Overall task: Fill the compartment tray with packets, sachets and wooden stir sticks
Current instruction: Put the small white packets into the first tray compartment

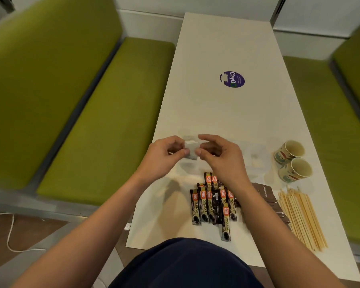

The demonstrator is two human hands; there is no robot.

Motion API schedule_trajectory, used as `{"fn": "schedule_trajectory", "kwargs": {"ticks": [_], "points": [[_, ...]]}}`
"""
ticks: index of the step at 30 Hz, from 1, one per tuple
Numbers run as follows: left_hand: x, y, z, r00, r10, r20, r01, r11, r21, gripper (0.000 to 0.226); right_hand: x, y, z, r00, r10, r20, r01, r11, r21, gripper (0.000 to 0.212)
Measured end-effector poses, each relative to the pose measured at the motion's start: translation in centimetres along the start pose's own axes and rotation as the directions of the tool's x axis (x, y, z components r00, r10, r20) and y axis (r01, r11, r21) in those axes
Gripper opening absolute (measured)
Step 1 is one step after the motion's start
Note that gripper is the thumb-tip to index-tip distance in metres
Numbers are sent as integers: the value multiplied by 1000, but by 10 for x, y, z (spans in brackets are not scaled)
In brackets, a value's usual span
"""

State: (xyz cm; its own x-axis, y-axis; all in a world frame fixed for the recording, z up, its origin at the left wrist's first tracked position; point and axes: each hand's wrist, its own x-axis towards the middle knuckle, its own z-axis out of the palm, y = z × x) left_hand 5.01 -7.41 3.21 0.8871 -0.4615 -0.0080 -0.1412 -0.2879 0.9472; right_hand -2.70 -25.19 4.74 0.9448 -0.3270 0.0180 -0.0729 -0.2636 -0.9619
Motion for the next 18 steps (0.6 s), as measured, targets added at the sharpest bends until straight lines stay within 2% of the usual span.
{"fn": "schedule_trajectory", "kwargs": {"ticks": [3, 7, 9, 12, 15, 18], "points": [[22, 6, -5, 1000, 15, -11, -14, 999, 33, 7, 23, -2, -3, 1000, -8, -2, 8, 999, -34, 23], [35, -8, 0, 998, -64, 11, 62, 991, 116, 8, 44, 14, 2, 997, 78, -6, -78, 991, -111, 15], [34, -18, 2, 995, -95, 6, 92, 979, 184, 15, 48, 26, 8, 992, 127, 17, -122, 977, -173, 14], [29, -29, 3, 992, -119, -43, 125, 972, 197, 48, 48, 39, 14, 987, 151, 53, -128, 943, -308, 13], [24, -37, 4, 992, -129, 4, 126, 976, 179, 86, 47, 39, 20, 988, 143, 50, -110, 904, -414, 13], [24, -41, 7, 990, -118, 75, 98, 969, 229, 103, 46, 38, 26, 993, 110, 43, -77, 878, -473, 19]]}}
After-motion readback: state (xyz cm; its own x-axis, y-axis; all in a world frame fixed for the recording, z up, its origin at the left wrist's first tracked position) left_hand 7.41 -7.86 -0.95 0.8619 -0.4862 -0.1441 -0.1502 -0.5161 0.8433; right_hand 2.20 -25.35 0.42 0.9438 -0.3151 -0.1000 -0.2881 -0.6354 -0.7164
